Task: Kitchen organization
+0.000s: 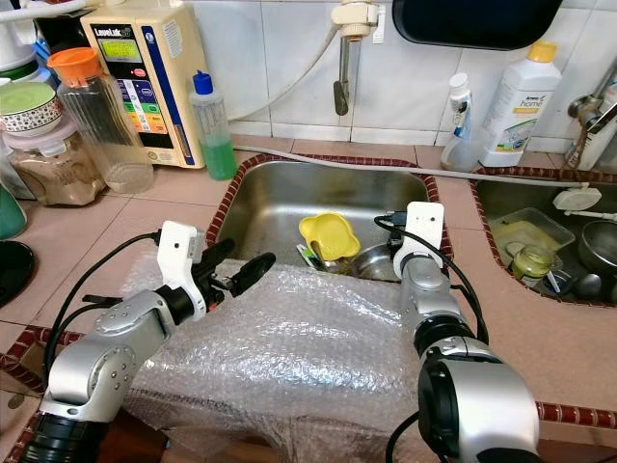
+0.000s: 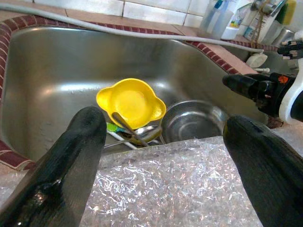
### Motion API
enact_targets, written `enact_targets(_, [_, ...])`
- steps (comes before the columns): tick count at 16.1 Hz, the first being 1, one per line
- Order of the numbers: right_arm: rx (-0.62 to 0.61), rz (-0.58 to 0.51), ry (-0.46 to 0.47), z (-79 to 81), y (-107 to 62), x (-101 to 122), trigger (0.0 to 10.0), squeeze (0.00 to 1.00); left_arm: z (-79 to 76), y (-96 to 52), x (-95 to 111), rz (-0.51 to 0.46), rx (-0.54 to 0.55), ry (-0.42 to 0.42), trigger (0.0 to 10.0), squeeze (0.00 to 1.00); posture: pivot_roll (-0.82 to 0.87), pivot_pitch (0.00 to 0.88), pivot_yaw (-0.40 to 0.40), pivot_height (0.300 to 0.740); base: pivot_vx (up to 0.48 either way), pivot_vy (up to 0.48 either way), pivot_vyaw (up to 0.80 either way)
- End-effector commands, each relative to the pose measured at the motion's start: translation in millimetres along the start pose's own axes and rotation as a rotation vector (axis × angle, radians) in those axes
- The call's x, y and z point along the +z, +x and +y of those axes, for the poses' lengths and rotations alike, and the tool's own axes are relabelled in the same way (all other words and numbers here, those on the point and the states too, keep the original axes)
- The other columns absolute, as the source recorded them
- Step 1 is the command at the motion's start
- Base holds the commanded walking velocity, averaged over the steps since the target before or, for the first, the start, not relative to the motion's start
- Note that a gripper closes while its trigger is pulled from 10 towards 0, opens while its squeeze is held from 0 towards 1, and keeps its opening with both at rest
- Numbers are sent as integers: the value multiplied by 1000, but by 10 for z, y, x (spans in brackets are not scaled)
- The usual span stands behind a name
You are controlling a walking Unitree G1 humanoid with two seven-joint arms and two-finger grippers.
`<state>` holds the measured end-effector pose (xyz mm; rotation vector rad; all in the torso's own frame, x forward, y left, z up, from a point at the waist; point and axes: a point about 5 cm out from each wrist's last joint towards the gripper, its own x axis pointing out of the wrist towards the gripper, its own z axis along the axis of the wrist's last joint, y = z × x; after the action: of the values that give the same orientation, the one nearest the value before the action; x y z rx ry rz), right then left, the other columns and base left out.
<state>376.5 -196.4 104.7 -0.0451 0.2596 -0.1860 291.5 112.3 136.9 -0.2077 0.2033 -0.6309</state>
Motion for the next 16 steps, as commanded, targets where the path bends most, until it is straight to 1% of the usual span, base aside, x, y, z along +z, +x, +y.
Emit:
enact_targets(1, [3,8,12,5,4,6,10000,1000,-5,22,48,-9,-6,20,10000,1000,107,0,69,740,0,0,0])
enact_targets(6, [16,0,17,-18,2,2,10000,1000,3,28,28,-3,1,22,10000,1000,103,0,68,740,0,0,0])
enact_targets(10, [70,-37,6,62,0,52,10000,1000,38,43,52,-6,30,39,10000,1000,102,0,72,740,0,0,0])
enact_targets(13, [105,-93,0,130,5,163,10000,1000,73,56,68,-13,67,45,10000,1000,102,0,70,740,0,0,0])
enact_targets(15, [138,-165,-17,183,0,278,10000,1000,107,60,105,-45,110,44,10000,1000,105,0,68,740,0,0,0])
enact_targets(16, [154,-198,-24,204,-7,326,10000,1000,129,60,123,-58,139,60,10000,1000,107,0,65,740,0,0,0])
